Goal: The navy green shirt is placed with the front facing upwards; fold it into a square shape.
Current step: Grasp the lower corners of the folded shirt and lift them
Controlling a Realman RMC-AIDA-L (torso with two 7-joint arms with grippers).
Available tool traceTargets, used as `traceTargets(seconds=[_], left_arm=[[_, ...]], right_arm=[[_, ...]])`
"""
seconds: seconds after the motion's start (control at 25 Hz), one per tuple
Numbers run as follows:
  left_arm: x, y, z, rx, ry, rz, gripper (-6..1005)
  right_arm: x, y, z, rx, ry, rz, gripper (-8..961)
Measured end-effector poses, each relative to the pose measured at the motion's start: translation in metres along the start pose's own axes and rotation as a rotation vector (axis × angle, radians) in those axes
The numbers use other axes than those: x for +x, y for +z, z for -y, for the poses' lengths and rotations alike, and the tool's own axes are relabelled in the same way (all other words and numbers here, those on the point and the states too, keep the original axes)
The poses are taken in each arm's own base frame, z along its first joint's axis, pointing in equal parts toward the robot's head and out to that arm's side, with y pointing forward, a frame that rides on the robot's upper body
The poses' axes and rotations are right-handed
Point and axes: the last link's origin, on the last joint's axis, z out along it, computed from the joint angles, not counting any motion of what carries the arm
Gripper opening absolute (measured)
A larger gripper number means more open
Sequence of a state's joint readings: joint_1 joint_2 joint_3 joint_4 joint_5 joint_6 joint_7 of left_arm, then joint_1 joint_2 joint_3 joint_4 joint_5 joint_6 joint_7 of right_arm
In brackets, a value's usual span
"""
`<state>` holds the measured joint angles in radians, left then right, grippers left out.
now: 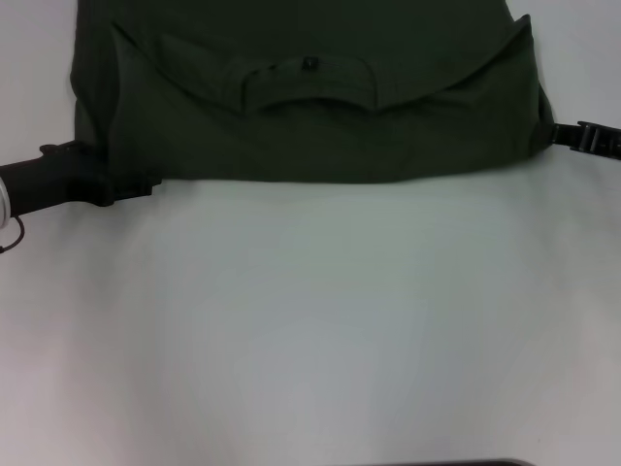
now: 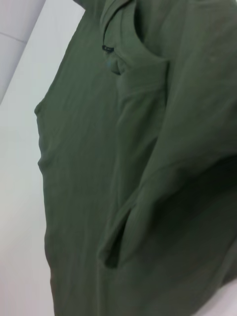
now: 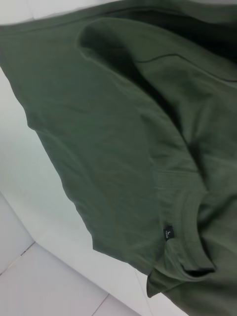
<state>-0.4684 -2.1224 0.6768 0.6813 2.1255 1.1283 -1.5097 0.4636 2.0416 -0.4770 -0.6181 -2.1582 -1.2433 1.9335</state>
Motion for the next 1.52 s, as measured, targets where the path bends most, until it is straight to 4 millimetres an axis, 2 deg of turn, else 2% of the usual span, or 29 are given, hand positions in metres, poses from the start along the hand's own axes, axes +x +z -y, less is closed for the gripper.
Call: traceTargets(seconds=[0.6, 0.8, 1.44, 1.52], left_arm=[[0.0019, 0.0009, -0.0009, -0.001, 0.024, -0.004, 850], [0.0008, 0.0002, 0.0029, 0.015, 0.018, 0.003, 740], [0.0003, 0.0017, 0.0028, 0.016, 0.021, 0.007, 54], [0.0009, 0.0021, 0.0026, 0.015, 0.024, 0.007, 37]], right_arm=[[-0.0007, 0.0032, -0.0023, -0.006, -0.004, -0.001, 21], [-0.0007, 0.0031, -0.0023, -0.006, -0.004, -0.001, 22], [-0.0013, 0.0024, -0.0015, -0.002, -0.007, 0.002, 22], [-0.0013, 0.0023, -0.0014, -0.001, -0.007, 0.002, 22]])
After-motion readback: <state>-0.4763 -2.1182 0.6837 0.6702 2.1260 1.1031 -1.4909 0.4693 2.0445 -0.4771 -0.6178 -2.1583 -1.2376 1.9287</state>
